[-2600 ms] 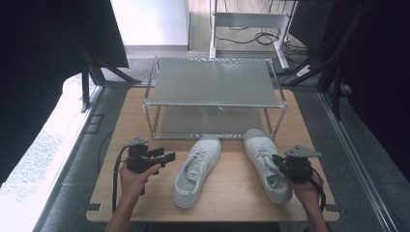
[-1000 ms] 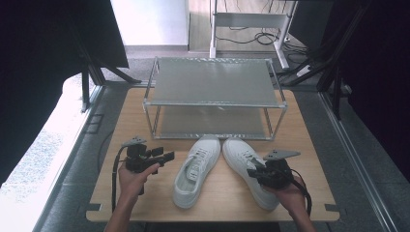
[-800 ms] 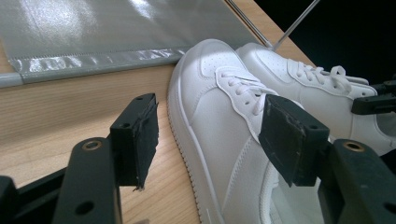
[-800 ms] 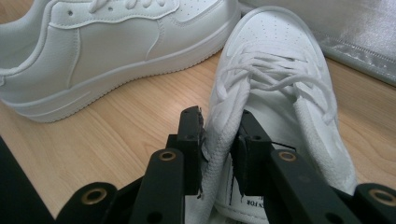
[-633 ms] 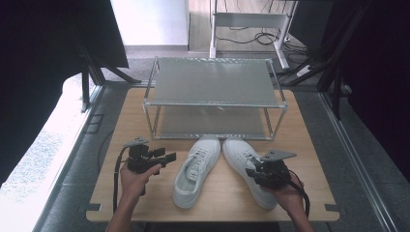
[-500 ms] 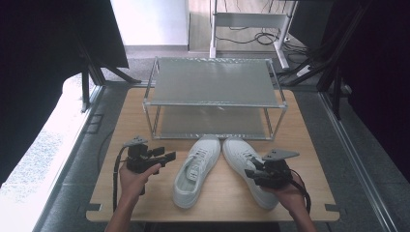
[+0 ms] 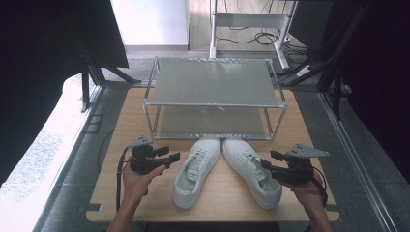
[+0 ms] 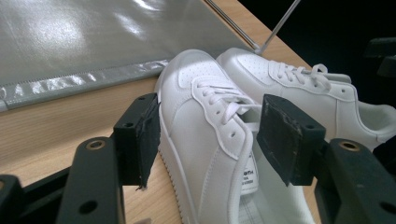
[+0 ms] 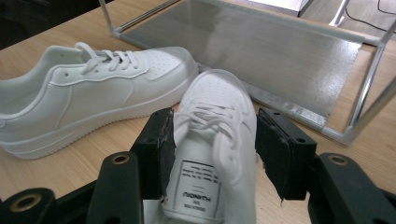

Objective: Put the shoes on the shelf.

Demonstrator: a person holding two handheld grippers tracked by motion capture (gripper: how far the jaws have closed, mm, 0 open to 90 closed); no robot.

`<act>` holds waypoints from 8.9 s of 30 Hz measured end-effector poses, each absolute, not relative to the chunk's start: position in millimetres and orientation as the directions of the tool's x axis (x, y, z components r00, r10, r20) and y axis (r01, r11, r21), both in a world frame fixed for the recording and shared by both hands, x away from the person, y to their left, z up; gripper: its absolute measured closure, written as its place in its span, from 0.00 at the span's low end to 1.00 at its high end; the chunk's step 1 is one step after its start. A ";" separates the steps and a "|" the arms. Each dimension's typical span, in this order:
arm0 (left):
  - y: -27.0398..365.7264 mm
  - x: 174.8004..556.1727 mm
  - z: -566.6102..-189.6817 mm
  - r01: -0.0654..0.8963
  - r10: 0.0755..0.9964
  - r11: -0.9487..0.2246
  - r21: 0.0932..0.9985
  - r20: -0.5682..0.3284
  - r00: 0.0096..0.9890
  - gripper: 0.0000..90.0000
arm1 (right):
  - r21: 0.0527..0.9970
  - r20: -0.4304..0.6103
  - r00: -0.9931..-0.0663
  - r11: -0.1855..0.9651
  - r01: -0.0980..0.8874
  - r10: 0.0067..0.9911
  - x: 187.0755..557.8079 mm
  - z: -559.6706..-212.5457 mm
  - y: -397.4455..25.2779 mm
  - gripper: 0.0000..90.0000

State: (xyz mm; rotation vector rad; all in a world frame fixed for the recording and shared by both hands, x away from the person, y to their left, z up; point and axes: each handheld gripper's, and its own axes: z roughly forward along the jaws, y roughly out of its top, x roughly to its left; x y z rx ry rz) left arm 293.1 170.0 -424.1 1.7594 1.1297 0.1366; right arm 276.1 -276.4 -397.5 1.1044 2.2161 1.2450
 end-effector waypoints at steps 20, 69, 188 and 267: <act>147.6 289.5 -423.3 0.640 0.721 -0.167 0.750 -0.349 0.598 0.46 | 0.820 0.112 -0.604 0.270 0.505 0.789 287.9 -416.6 -295.7 0.52; 87.2 312.5 -465.7 0.668 0.854 -0.365 0.649 -0.051 0.517 0.81 | 0.637 -0.029 -0.583 0.464 0.615 0.812 321.5 -456.7 -265.0 0.71; 181.2 311.5 -354.9 0.486 0.689 0.172 0.857 -0.457 0.562 0.92 | 0.922 0.313 -0.668 -0.046 0.385 0.675 312.5 -344.8 -295.2 0.95; 160.9 435.7 -282.8 0.519 0.692 0.305 0.798 -0.560 0.455 0.92 | 0.892 0.391 -0.480 -0.195 0.408 0.785 436.6 -266.9 -262.2 0.95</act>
